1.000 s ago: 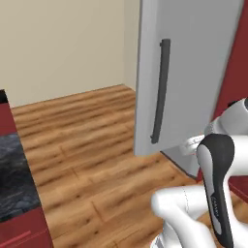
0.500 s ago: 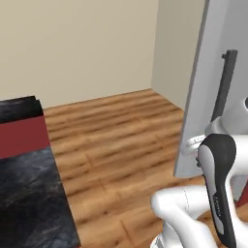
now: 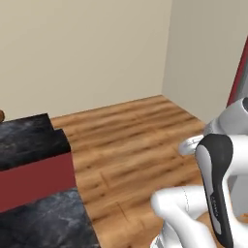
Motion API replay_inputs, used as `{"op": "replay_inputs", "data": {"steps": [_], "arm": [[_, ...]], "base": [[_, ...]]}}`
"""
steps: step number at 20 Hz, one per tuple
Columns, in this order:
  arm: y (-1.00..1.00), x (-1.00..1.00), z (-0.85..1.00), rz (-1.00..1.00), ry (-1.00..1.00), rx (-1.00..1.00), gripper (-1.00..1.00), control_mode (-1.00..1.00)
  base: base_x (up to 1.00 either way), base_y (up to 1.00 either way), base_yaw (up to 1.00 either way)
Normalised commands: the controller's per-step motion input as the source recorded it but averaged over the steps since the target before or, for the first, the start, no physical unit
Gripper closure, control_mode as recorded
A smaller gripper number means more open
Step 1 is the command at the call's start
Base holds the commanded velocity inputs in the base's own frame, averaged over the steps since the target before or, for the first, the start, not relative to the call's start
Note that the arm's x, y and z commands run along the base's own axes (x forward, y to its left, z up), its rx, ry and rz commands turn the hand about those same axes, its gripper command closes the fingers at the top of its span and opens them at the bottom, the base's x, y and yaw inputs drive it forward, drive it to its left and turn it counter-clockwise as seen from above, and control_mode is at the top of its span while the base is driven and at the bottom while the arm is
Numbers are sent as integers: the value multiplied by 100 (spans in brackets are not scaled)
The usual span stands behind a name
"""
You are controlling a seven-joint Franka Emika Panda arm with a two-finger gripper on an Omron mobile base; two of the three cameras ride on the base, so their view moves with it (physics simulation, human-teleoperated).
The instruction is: Pick the pear and banana from the fridge and place them inside the tupperware on the counter.
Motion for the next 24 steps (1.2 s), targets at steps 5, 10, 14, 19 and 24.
{"op": "replay_inputs", "data": {"steps": [5, 10, 14, 19, 24], "arm": [[0, 0, 0, 0, 0, 0, -100, 100], [0, 0, 0, 0, 0, 0, -100, 100], [0, 0, 0, 0, 0, 0, -100, 100], [0, 0, 0, 0, 0, 0, -100, 100], [0, 0, 0, 0, 0, 0, -100, 100]], "base": [[100, 4, -28], [100, 16, -35], [100, 15, -44], [94, 25, -50], [92, 40, -57]]}}
